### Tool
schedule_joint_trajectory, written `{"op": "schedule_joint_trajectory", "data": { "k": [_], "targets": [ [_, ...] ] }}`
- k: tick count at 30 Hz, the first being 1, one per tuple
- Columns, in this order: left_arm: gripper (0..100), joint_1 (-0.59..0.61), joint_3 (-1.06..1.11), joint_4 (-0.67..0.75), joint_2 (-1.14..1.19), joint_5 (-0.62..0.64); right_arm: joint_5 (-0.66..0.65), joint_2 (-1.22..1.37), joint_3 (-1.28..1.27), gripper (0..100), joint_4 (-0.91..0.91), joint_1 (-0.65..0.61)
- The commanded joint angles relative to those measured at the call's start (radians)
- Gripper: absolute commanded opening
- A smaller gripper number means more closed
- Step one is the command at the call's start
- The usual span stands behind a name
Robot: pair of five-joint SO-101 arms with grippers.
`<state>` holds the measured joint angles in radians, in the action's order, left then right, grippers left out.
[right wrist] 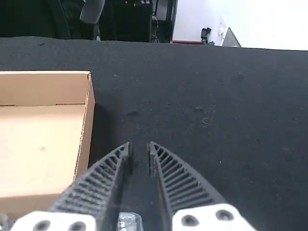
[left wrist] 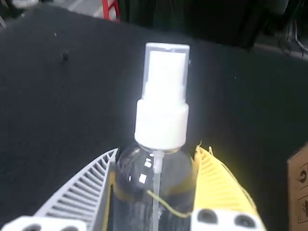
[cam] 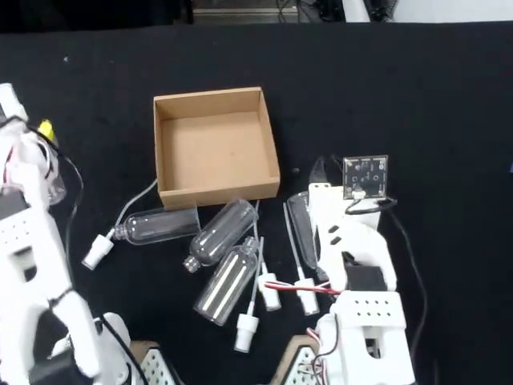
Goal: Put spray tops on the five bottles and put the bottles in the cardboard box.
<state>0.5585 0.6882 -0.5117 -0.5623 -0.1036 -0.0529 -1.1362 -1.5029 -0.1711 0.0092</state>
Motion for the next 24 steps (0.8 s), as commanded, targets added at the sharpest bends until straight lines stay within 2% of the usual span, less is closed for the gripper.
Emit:
{"op": "schedule_joint_trajectory", "data": {
  "k": [1, 6, 14, 21, 24],
  "targets": [
    [3, -0.111, -0.122, -0.015, 0.034, -0.009, -0.008, -0.03, 0.005, 5.3, 0.029, -0.006],
    [3, -0.297, -0.137, 0.012, 0.037, -0.009, -0.008, -0.03, 0.005, 5.3, 0.031, -0.002],
    [3, -0.51, -0.082, 0.272, 0.063, -0.009, -0.009, -0.03, 0.005, 5.3, 0.032, -0.002],
    [3, -0.605, -0.012, 0.486, 0.146, -0.006, -0.009, -0.03, 0.005, 5.3, 0.032, -0.002],
    [3, -0.605, 0.018, 0.585, 0.193, 0.083, -0.009, -0.03, 0.005, 5.3, 0.032, -0.002]
  ]
}}
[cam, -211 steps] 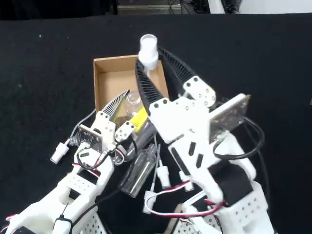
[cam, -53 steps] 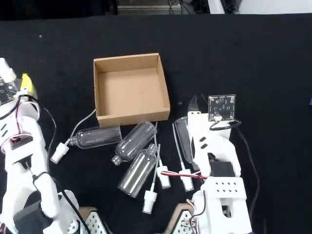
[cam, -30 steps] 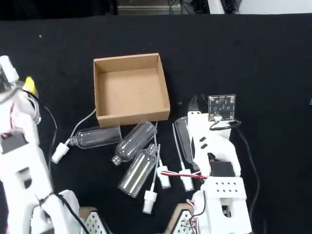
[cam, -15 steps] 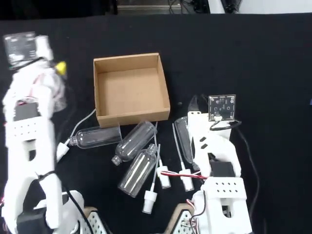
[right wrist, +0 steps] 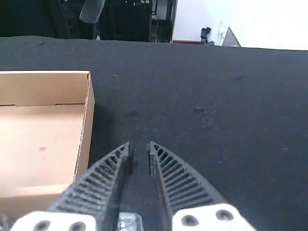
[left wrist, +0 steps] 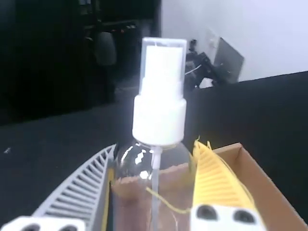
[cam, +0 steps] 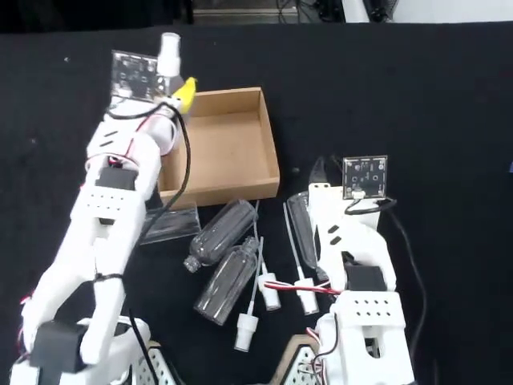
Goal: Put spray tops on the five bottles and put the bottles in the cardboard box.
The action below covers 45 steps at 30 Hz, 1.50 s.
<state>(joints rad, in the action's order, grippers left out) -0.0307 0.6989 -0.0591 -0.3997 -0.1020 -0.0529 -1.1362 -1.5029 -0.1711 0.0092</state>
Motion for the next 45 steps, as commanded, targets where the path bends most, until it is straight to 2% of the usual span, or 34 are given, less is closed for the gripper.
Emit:
{"op": "schedule_joint_trajectory", "data": {
  "k": [1, 4, 14, 23, 41, 45],
  "targets": [
    [3, -0.015, 0.015, 0.167, 0.046, 0.129, -0.009, -0.03, 0.005, 5.3, 0.032, -0.002],
    [3, -0.005, 0.022, 0.255, 0.086, 0.201, -0.009, -0.03, 0.007, 5.3, 0.032, -0.002],
    [3, 0.001, 0.025, 0.532, 0.302, 0.187, -0.009, -0.035, 0.007, 5.3, 0.032, -0.002],
    [3, -0.001, 0.013, 0.548, 0.407, 0.186, -0.009, -0.035, 0.007, 5.3, 0.034, -0.002],
    [3, 0.018, 0.013, 0.554, 0.411, 0.193, -0.009, -0.035, 0.007, 5.3, 0.034, -0.005],
    [3, 0.021, 0.018, 0.733, 0.493, 0.186, -0.009, -0.035, 0.007, 5.3, 0.034, -0.006]
  ]
}}
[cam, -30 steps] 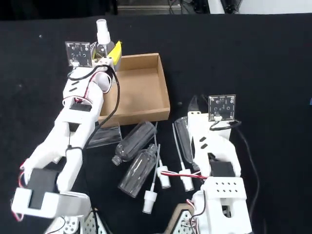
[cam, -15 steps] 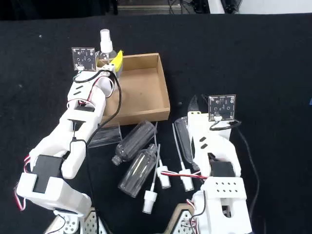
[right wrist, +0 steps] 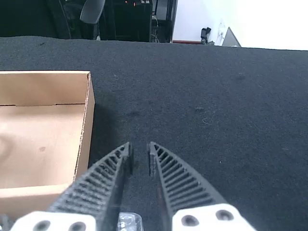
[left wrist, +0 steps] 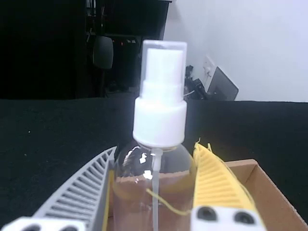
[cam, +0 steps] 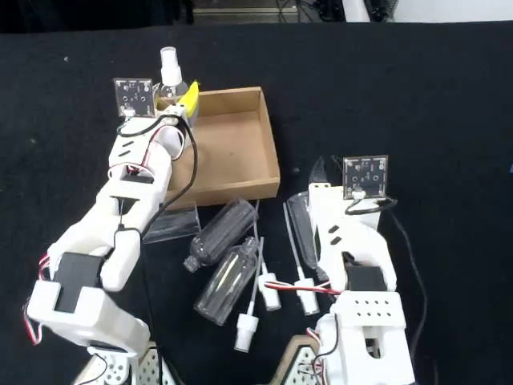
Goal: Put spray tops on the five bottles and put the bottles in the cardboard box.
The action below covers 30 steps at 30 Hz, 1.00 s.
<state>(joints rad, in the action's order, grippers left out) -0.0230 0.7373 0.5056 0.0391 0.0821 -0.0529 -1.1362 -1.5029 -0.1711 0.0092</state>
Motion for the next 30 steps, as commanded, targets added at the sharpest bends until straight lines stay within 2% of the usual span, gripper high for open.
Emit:
{"op": "schedule_joint_trajectory", "data": {
  "k": [1, 4, 30],
  "targets": [
    [3, 0.016, -0.019, 0.229, 0.092, 0.002, -0.009, -0.035, 0.007, 5.3, 0.034, -0.006],
    [3, 0.018, -0.027, 0.311, 0.175, 0.009, -0.009, -0.035, 0.007, 5.3, 0.034, -0.006],
    [3, 0.051, -0.171, 0.318, 0.325, 0.005, -0.009, -0.035, 0.007, 5.3, 0.034, -0.006]
  ]
}}
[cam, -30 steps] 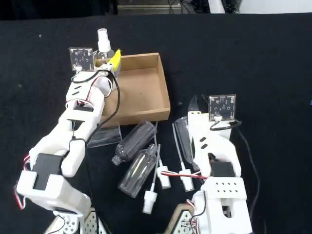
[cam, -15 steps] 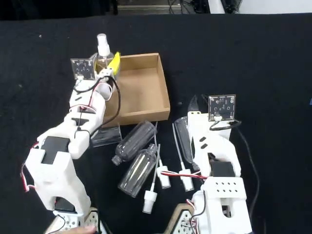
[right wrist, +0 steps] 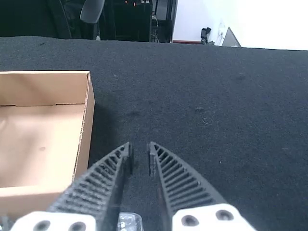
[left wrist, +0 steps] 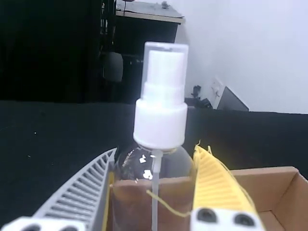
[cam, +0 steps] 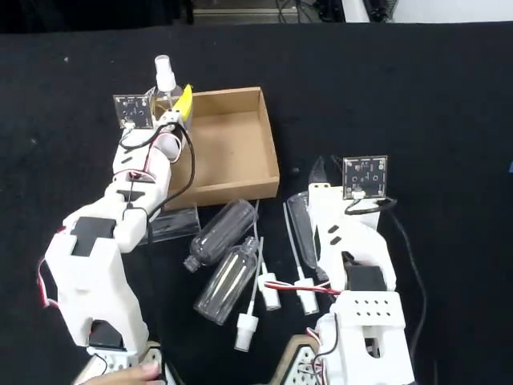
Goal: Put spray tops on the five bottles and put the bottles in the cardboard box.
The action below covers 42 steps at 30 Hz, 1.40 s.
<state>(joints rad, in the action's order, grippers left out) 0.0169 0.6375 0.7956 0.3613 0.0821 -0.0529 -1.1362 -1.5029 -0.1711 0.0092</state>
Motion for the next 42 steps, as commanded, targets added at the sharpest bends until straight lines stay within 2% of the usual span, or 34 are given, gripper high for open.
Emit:
{"op": "schedule_joint_trajectory", "data": {
  "k": [1, 15, 22, 39, 42],
  "targets": [
    [3, 0.012, -0.074, 0.028, 0.003, 0.003, -0.009, -0.033, 0.007, 5.3, 0.034, -0.006],
    [4, 0.01, -0.056, 0.026, 0.012, 0.002, -0.009, -0.033, 0.007, 5.3, 0.034, -0.006],
    [19, 0.015, -0.054, 0.023, 0.012, 0.009, -0.009, -0.033, 0.007, 5.3, 0.034, -0.006],
    [20, 0.019, -0.038, 0.023, 0.003, 0.0, -0.009, -0.035, 0.007, 5.3, 0.034, -0.006],
    [20, 0.016, -0.056, 0.026, 0.012, -0.049, -0.009, -0.035, 0.007, 5.3, 0.034, -0.006]
  ]
}}
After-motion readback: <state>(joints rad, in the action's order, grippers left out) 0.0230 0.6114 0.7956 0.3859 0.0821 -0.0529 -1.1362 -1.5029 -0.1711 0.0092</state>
